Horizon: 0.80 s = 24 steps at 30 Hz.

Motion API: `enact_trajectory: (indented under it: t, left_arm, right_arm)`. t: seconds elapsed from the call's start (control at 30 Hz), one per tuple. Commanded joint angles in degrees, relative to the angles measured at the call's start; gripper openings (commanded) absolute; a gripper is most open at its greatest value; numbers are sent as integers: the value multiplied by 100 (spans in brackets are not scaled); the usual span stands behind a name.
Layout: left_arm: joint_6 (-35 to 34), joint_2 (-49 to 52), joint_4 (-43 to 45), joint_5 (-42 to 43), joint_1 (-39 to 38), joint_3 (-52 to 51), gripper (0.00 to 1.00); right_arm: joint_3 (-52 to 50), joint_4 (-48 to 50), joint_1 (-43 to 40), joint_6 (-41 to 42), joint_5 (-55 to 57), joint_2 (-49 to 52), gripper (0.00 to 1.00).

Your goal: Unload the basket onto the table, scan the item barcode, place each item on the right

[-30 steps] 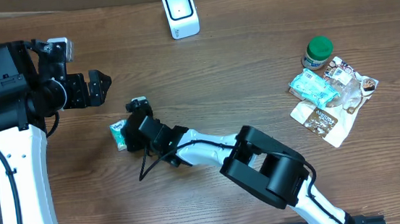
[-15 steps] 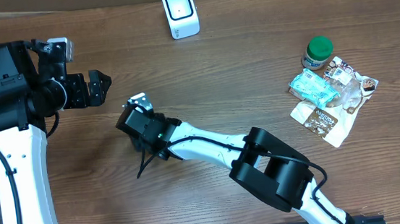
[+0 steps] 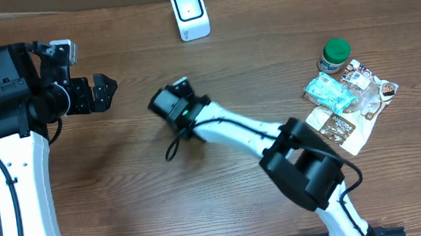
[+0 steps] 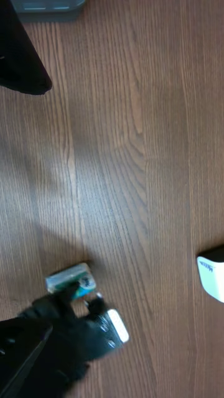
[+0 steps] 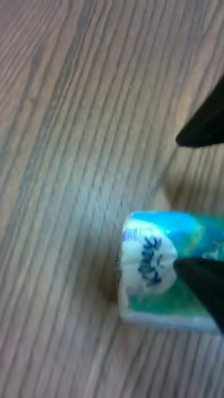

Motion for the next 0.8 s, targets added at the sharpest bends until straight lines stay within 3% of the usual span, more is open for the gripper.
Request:
enact_trajectory:
  t: [0.0, 0.07, 0.13, 0.23, 0.33, 0.53, 0.77]
  left_arm:
    - [87, -28, 20, 63, -39, 122, 99]
    - [87, -28, 20, 63, -39, 122, 100]
    - [87, -28, 20, 63, -39, 122, 99]
    - [87, -28, 20, 63, -39, 122, 99]
    - [87, -28, 20, 63, -39, 122, 100]
    - [87, -28, 20, 63, -39, 122, 100]
    - [87, -28, 20, 63, -39, 122, 100]
  right_arm:
    - [-70, 83, -216, -72, -1027, -730, 62]
    - [-70, 286, -361, -22, -2269, -1001, 58]
    - [-72, 481, -400, 216, -3110, -1016, 44]
    - [-162, 691, -369, 732, -3633, -933, 24]
    - [-262, 695, -260, 1137, -3652, -782, 13]
    - [-417, 409, -177, 1482, -3397, -420, 6]
    - [-415, -411, -769, 1325, -2527, -415, 5]
